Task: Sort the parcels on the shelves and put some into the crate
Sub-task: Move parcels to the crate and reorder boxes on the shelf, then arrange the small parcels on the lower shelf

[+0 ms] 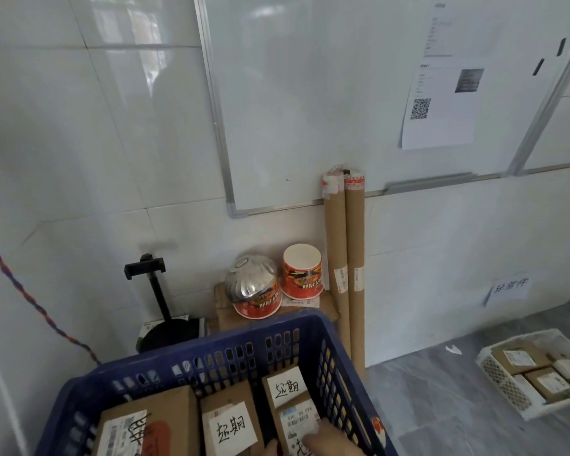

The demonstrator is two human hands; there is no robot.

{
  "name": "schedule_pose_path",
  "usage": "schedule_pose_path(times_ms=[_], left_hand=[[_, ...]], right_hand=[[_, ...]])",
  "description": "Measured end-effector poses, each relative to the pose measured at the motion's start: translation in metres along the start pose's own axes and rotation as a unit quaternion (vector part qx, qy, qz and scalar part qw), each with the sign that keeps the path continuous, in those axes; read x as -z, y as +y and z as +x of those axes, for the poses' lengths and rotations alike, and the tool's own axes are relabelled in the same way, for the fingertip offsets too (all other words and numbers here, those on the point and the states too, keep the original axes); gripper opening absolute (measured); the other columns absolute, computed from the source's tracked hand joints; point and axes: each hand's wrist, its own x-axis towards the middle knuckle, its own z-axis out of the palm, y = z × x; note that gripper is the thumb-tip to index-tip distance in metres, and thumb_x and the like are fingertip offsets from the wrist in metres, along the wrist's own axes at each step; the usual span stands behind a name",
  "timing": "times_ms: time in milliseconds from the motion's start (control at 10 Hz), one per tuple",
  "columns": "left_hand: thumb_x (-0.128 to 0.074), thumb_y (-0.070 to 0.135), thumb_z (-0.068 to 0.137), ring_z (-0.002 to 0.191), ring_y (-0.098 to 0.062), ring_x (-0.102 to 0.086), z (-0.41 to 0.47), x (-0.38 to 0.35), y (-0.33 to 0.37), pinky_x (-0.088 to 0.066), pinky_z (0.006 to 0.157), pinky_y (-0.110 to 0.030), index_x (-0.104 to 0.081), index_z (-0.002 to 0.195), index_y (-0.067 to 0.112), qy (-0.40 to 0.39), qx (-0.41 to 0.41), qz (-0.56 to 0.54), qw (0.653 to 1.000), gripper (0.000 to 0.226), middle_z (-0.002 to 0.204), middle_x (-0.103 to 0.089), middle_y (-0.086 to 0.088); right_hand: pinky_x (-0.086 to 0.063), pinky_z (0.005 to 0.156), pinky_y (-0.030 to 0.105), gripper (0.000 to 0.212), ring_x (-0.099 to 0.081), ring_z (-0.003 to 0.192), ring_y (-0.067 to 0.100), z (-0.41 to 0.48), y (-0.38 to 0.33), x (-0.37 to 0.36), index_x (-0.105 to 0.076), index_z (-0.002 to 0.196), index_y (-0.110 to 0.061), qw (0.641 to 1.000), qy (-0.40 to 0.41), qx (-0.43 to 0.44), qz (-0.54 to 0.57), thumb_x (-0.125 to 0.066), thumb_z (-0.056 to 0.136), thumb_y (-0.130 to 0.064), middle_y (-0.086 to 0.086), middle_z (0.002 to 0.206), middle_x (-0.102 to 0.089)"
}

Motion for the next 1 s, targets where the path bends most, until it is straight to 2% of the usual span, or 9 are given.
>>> schedule_pose_path(times_ms=[100,200,300,400,500,600,700,900,1000], left_hand=[[-0.058,0.017,0.094,0.127,-0.029,-0.048,-0.077,0.013,0.068,-0.040,0.106,-0.036,-0.035,0.144,0.001,0.196,0.068,-0.077,0.975,0.058,0.145,-0.043,-0.016],[-0.051,0.022,0.098,0.104,-0.026,-0.053,-0.122,-0.016,0.092,-0.045,0.085,-0.033,-0.027,0.148,0.009,0.214,0.092,-0.155,0.960,0.057,0.144,-0.043,-0.010],[-0.046,0.019,0.099,0.102,-0.026,-0.054,-0.145,-0.022,0.104,-0.045,0.084,-0.036,-0.031,0.147,0.014,0.269,0.074,-0.157,0.947,0.050,0.134,-0.048,-0.010],[-0.047,0.014,0.099,0.116,-0.031,-0.054,-0.172,-0.031,0.120,-0.046,0.093,-0.040,-0.037,0.144,0.014,0.300,0.019,-0.197,0.933,0.046,0.133,-0.052,-0.013],[-0.048,0.014,0.098,0.103,-0.025,-0.058,-0.200,-0.046,0.137,-0.050,0.087,-0.040,-0.047,0.134,0.013,0.309,-0.043,-0.215,0.925,0.035,0.104,-0.059,-0.007],[-0.044,0.016,0.101,0.101,-0.022,-0.059,-0.214,-0.071,0.154,-0.049,0.080,-0.034,-0.047,0.135,0.013,0.290,-0.090,-0.191,0.934,0.034,0.122,-0.056,-0.007],[-0.041,0.013,0.102,0.108,-0.026,-0.057,-0.225,-0.113,0.179,-0.047,0.088,-0.036,-0.047,0.136,0.012,0.248,-0.137,-0.171,0.944,0.034,0.132,-0.051,-0.010],[-0.045,0.018,0.100,0.096,-0.025,-0.054,-0.223,-0.249,0.202,-0.046,0.071,-0.029,-0.052,0.127,0.009,0.108,-0.179,-0.122,0.970,0.030,0.115,-0.055,-0.014],[-0.046,0.015,0.099,0.082,-0.020,-0.056,-0.231,-0.333,0.197,-0.044,0.066,-0.027,-0.052,0.126,0.012,0.019,-0.181,-0.060,0.982,0.028,0.093,-0.057,-0.003]], right_hand=[[-0.039,0.096,0.021,0.038,-0.051,0.124,0.016,-0.019,-0.012,0.011,-0.048,0.135,-0.015,0.998,-0.049,0.005,0.049,-0.042,0.097,-0.017,0.003,0.136,-0.053],[-0.042,0.096,0.023,0.035,-0.054,0.117,0.016,-0.032,-0.018,0.021,-0.047,0.133,-0.009,0.997,-0.031,0.014,0.076,-0.041,0.100,-0.018,0.006,0.130,-0.055],[-0.043,0.099,0.026,0.048,-0.052,0.121,0.021,-0.046,-0.015,0.019,-0.038,0.144,-0.007,0.994,0.028,0.029,0.098,-0.044,0.099,-0.025,0.011,0.140,-0.050],[-0.045,0.087,0.024,0.051,-0.054,0.107,0.016,-0.082,-0.013,0.022,-0.037,0.146,-0.008,0.986,0.084,0.054,0.136,-0.045,0.099,-0.026,0.011,0.140,-0.050],[-0.052,0.077,0.024,0.038,-0.062,0.098,0.020,-0.125,-0.004,0.024,-0.056,0.132,-0.006,0.962,0.137,0.082,0.220,-0.047,0.098,-0.021,0.015,0.128,-0.060],[-0.043,0.050,0.015,0.019,-0.060,0.074,0.010,-0.169,0.016,0.025,-0.065,0.105,-0.015,0.921,0.171,0.098,0.335,-0.049,0.096,-0.016,0.005,0.127,-0.056],[-0.039,0.048,0.018,0.020,-0.055,0.058,0.009,-0.213,0.047,0.032,-0.063,0.108,-0.008,0.871,0.217,0.098,0.429,-0.049,0.095,-0.013,0.003,0.100,-0.060],[-0.044,0.061,0.021,0.022,-0.061,0.071,0.015,-0.318,0.143,0.045,-0.063,0.112,-0.013,0.799,0.348,0.075,0.484,-0.046,0.097,-0.012,0.004,0.097,-0.063],[-0.046,0.061,0.020,0.022,-0.062,0.073,0.015,-0.371,0.203,0.038,-0.063,0.111,-0.015,0.759,0.415,0.044,0.500,-0.047,0.098,-0.014,0.002,0.096,-0.064]])
